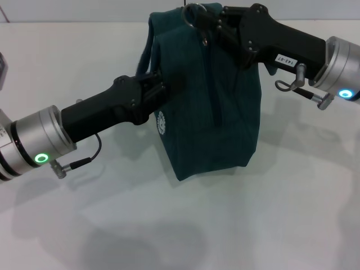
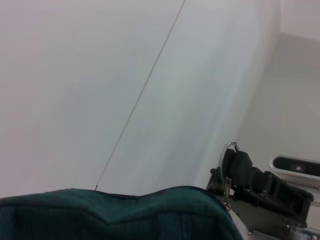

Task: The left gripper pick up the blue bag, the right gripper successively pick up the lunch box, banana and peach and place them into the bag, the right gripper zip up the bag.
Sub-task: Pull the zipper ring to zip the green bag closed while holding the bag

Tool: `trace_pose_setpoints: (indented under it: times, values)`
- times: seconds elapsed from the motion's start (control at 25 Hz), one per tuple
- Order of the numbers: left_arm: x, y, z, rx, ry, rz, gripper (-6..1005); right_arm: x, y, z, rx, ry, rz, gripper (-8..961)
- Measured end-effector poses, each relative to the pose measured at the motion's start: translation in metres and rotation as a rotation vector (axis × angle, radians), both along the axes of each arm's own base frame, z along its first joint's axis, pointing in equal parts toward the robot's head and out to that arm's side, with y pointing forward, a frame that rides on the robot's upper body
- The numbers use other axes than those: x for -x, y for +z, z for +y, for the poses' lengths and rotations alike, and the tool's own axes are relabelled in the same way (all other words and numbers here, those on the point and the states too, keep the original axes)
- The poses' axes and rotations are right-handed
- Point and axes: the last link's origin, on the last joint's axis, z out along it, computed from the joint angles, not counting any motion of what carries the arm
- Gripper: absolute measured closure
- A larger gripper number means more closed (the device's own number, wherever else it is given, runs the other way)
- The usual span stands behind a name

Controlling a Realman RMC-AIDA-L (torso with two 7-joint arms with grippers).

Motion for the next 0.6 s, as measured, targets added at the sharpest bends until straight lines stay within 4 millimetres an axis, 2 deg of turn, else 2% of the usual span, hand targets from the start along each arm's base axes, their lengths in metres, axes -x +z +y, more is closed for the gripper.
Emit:
trace_pose_setpoints:
  times: [0.08, 0.6]
  values:
    - [-0.0002, -0.0002, -0.0005, 0.004, -0.005, 0.003, 813, -0.0002, 0.0002, 0.0000, -0.001, -0.001, 0.001, 941]
    - [-0.0049, -0.0054, -0.0101, 0.075, -0.109, 0.065, 910, -0.0047, 0.0051, 0.0022, -0.025, -0.039, 0.034, 940]
